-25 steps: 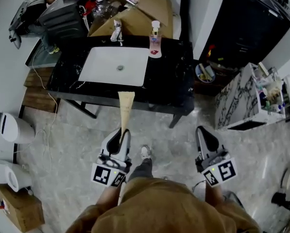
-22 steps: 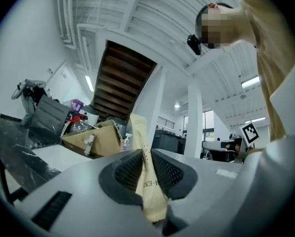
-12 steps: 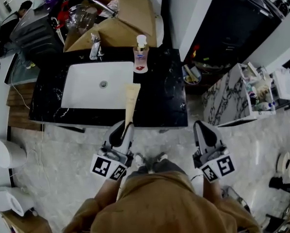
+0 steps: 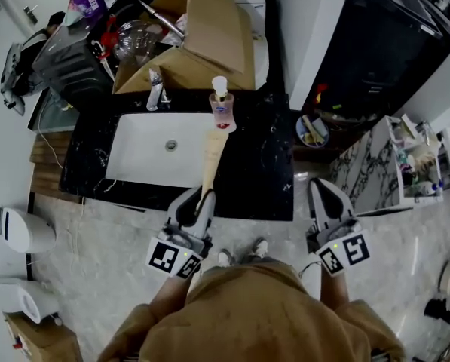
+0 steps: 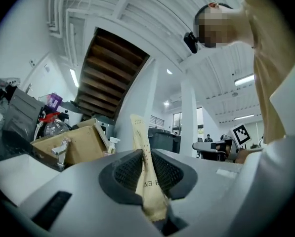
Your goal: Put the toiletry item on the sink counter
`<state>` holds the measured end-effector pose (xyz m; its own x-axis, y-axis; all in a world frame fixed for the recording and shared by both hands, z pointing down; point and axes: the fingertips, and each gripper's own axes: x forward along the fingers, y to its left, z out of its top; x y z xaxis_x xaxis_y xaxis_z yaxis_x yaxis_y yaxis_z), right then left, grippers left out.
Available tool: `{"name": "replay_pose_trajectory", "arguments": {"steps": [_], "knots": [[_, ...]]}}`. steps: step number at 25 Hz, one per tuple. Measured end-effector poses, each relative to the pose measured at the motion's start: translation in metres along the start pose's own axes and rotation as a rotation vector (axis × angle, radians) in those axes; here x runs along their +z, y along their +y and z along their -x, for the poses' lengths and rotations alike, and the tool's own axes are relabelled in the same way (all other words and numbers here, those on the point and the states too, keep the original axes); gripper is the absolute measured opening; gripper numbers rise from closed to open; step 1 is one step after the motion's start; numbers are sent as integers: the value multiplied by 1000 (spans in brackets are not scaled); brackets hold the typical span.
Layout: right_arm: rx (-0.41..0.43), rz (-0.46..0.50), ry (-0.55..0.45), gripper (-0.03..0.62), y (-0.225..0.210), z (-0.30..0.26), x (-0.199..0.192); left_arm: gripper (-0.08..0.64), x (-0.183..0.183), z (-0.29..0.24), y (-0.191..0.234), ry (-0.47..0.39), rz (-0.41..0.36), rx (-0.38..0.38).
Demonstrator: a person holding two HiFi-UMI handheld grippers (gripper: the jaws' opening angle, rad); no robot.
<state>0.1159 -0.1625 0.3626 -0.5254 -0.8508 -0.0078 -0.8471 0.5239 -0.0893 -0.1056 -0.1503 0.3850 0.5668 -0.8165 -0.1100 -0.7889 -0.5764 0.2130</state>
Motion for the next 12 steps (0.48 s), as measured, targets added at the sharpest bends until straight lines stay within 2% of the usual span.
{"name": "replay_pose_trajectory", "arguments": {"steps": [7,12], "knots": [[123,-20,-13,3,6,-38,-6,52,-6,-1,1,17,-29,67],[145,-21,-19,3,1,-42,-6,52,-11,-2,1,36,-47,96]]}}
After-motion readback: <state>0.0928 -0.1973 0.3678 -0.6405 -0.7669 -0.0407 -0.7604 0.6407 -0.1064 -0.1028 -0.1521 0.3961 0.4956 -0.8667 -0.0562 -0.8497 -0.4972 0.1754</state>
